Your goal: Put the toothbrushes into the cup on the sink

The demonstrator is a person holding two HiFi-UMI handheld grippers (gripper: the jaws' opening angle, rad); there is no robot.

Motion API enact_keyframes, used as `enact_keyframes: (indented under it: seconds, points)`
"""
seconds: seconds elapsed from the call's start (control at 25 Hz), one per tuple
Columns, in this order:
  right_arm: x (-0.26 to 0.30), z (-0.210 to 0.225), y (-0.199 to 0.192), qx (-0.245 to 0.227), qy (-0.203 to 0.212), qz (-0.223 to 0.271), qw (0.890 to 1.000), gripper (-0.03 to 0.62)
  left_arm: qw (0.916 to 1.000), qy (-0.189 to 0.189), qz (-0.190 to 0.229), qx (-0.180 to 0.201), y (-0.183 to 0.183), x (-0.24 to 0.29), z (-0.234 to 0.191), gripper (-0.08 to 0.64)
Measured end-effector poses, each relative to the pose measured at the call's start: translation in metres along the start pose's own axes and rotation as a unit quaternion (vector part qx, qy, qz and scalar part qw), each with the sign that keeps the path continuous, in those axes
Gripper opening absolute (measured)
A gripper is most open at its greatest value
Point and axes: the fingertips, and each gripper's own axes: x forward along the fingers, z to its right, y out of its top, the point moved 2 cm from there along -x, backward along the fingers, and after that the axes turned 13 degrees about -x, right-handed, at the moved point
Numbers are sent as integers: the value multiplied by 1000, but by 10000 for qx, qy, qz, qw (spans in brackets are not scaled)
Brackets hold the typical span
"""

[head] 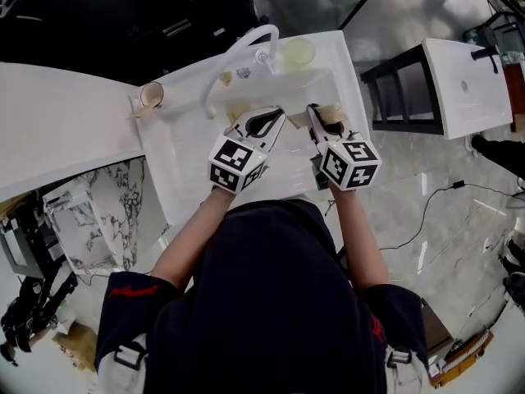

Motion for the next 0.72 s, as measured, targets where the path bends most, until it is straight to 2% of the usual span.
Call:
enact_keyframes:
  seconds: [0.48, 0.72]
  points:
    - [28, 20, 2, -297, 440, -214, 9984, 52, 9990, 360, -8, -265, -6, 28, -14, 21]
    - [45, 28, 34, -747, 576, -66, 9955, 52, 9979, 543, 40, -354, -5, 29, -25, 21]
